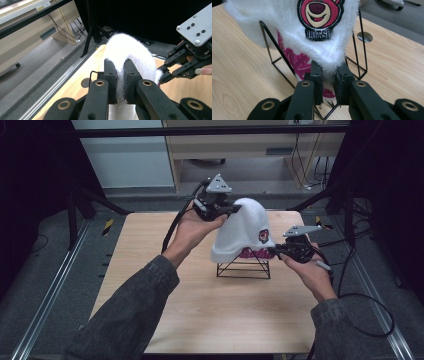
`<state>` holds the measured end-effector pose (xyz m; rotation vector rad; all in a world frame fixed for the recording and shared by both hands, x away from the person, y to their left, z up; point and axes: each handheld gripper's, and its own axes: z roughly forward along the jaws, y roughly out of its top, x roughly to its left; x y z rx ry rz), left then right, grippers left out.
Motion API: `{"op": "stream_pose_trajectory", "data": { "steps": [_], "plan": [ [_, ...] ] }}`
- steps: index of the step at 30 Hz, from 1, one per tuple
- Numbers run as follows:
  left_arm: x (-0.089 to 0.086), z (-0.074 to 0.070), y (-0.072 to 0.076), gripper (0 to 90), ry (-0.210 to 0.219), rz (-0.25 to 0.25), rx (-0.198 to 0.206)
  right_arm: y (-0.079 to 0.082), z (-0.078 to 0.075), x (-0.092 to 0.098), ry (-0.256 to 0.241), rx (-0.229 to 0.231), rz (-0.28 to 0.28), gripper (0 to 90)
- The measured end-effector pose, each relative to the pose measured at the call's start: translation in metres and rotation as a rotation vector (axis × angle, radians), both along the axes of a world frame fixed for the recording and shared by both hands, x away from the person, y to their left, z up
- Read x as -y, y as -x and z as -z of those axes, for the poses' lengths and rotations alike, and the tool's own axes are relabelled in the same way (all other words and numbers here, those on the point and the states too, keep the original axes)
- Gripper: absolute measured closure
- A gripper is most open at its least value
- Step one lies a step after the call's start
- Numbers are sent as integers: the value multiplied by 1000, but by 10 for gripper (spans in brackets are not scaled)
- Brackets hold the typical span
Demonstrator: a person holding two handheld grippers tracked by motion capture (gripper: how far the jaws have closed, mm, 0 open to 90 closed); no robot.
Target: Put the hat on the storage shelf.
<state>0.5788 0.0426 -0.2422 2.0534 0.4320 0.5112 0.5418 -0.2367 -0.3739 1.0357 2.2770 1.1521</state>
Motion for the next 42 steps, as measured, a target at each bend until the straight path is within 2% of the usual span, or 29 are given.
{"op": "stream_pose_trajectory", "data": {
  "steps": [8,17,23,27,37,42],
  "plan": [
    [6,9,-1,835,-23,5,-11,2,12,4,8,-20,9,790],
    [10,14,-2,835,-20,10,-18,3,16,7,-1,-29,15,790],
    [12,19,-2,832,-50,17,-16,4,21,10,4,-40,25,788],
    [13,26,-3,831,-55,23,-37,4,26,12,7,-55,32,788],
    [18,44,-7,830,-97,20,-68,3,41,12,49,-83,45,774],
    [18,47,-7,830,-94,21,-75,3,44,13,60,-87,47,769]
  ]
}}
